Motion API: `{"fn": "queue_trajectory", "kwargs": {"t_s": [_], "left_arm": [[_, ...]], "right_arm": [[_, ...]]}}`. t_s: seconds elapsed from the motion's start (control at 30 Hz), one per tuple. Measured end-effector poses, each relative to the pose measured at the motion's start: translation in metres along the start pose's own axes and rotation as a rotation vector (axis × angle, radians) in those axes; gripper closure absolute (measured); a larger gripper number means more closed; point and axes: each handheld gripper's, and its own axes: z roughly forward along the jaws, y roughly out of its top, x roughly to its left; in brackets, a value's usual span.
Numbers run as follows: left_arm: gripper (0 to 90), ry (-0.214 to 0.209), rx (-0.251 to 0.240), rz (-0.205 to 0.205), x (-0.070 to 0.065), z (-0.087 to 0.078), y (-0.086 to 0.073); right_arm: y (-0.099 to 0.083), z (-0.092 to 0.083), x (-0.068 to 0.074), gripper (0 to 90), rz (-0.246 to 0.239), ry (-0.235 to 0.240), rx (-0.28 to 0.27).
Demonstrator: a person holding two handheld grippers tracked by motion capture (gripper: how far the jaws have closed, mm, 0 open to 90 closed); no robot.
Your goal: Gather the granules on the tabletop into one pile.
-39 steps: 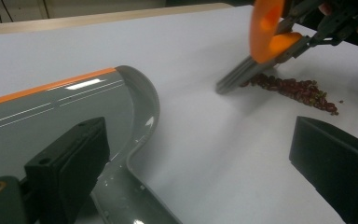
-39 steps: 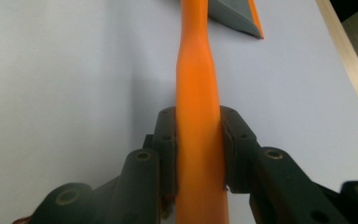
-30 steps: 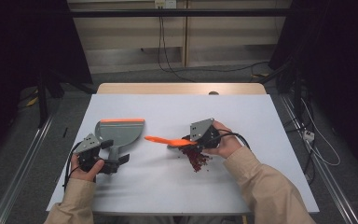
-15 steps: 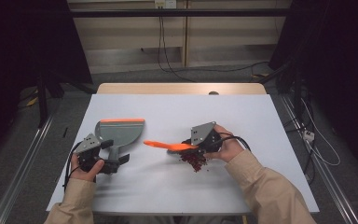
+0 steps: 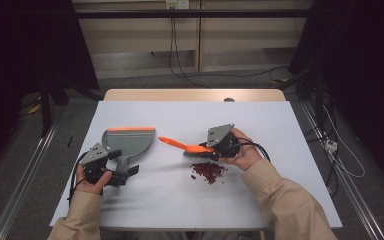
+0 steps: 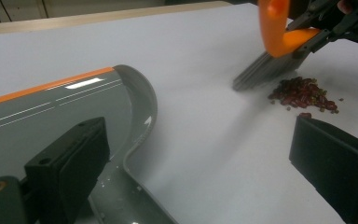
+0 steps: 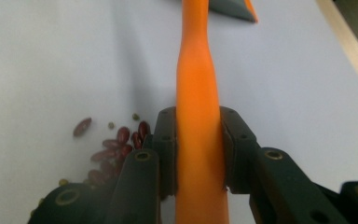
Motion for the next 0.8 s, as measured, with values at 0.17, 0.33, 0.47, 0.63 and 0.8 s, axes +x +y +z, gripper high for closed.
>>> {"fn": "queue_trajectory", "kwargs": {"t_s": [0.17,0.33,0.47,0.63,0.8], "left_arm": [[4.7,0.001,0.0,-0.004,0.0,0.0,0.0],[4.7,0.002,-0.002,0.0,0.0,0.0,0.0],[4.7,-0.001,-0.004,-0.001,0.0,0.0,0.0],[4.7,0.002,-0.004,-0.003,0.0,-0.001,0.0],[4.7,-0.001,-0.005,-0.001,0.0,0.0,0.0]], "right_arm": [[0.003,0.003,0.005,71.7,0.018,0.038,-0.019],[0.008,0.003,0.01,71.7,-0.004,0.061,-0.019],[0.01,0.001,0.011,71.6,-0.006,0.035,-0.03],[0.008,-0.01,0.004,71.6,0.092,-0.004,-0.065],[0.003,-0.029,0.002,71.6,0.292,-0.111,-0.076]]}}
